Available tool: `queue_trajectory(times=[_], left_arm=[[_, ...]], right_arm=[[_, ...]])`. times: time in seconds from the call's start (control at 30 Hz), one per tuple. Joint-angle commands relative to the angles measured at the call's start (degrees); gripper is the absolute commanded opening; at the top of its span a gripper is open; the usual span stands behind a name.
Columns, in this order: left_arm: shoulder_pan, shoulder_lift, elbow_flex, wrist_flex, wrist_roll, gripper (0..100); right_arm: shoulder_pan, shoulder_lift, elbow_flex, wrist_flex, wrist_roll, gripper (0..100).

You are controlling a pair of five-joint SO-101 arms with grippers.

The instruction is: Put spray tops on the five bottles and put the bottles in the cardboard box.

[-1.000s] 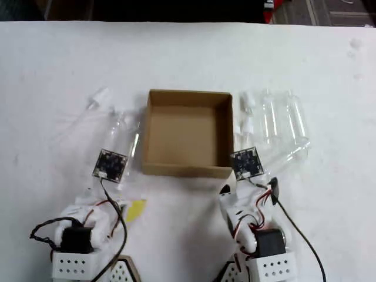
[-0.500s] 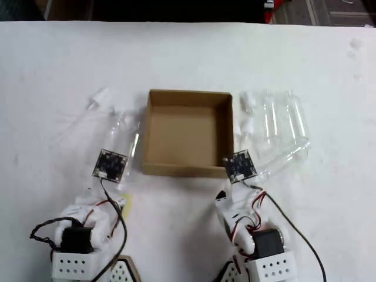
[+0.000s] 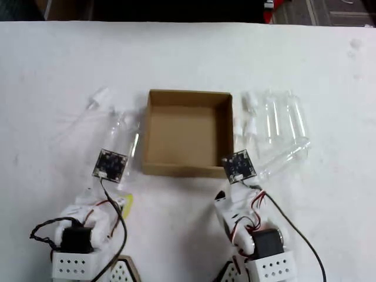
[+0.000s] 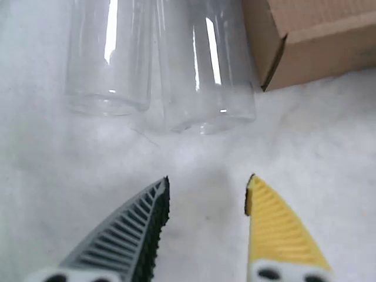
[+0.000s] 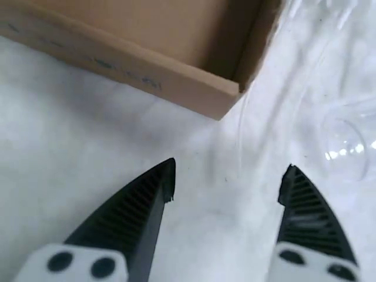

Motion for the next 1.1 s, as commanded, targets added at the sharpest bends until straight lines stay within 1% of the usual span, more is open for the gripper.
queue_trajectory(times=[0.0, 0.1, 0.13, 0.23, 0.37, 0.47, 0.53, 0.57, 0.6, 0.63, 0.67, 0.77, 0.83, 0.9, 1.07], left_arm=[[-0.4, -0.57, -0.09, 0.18, -0.35, 16], [-0.4, -0.57, -0.09, 0.18, -0.35, 4], [-0.4, -0.57, -0.09, 0.18, -0.35, 1], [-0.4, -0.57, -0.09, 0.18, -0.44, 7], [-0.4, -0.57, -0.09, 0.09, -0.62, 9], [-0.22, -0.57, -0.09, 0.0, -0.62, 8], [-0.13, -0.57, -0.09, 0.18, -0.62, 8], [-0.13, -0.57, -0.09, 0.18, -0.7, 6], [-0.22, -0.57, -0.09, 0.18, -0.7, 2], [-0.22, -0.57, -0.09, 0.18, -0.7, 1], [-0.31, -0.57, -0.09, 0.18, -0.7, 3], [-0.13, -0.57, -0.09, 0.18, -0.53, 2], [-0.22, -0.57, -0.09, 0.0, -0.35, 2], [-0.31, -0.57, -0.09, 0.09, -0.35, 3], [-0.4, -0.57, -0.09, 0.09, -0.35, 3]], right_arm=[[-0.13, -0.04, 0.44, -0.31, 0.35, 17.0], [-0.4, -0.04, 0.44, -0.57, 0.35, 0.2], [-0.48, -0.04, 0.44, -0.57, 0.35, 1.8], [-0.48, -0.04, 0.44, -0.66, 0.35, 10.6], [-0.31, -0.04, 0.44, -2.15, 0.35, 15.6], [-0.22, -0.04, 0.44, -1.01, 0.35, 11.5], [-0.48, -0.04, 0.44, -1.01, 0.26, 3.9], [-0.57, -0.04, 0.44, -1.19, 0.26, 0.5], [-0.57, -0.04, 0.44, -1.89, 0.26, 1.8], [-0.57, -0.04, 0.44, -2.68, 0.26, 4.2], [-0.57, -0.04, 0.44, -3.38, 0.26, 5.8], [-0.57, -0.04, 0.44, -3.74, 0.26, 7.8], [-0.57, -0.04, 0.44, -3.3, 0.26, 6.3], [-0.57, -0.04, 0.44, -2.68, 0.26, 1.6], [-0.48, -0.04, 0.44, -3.03, 0.26, 1.6]])
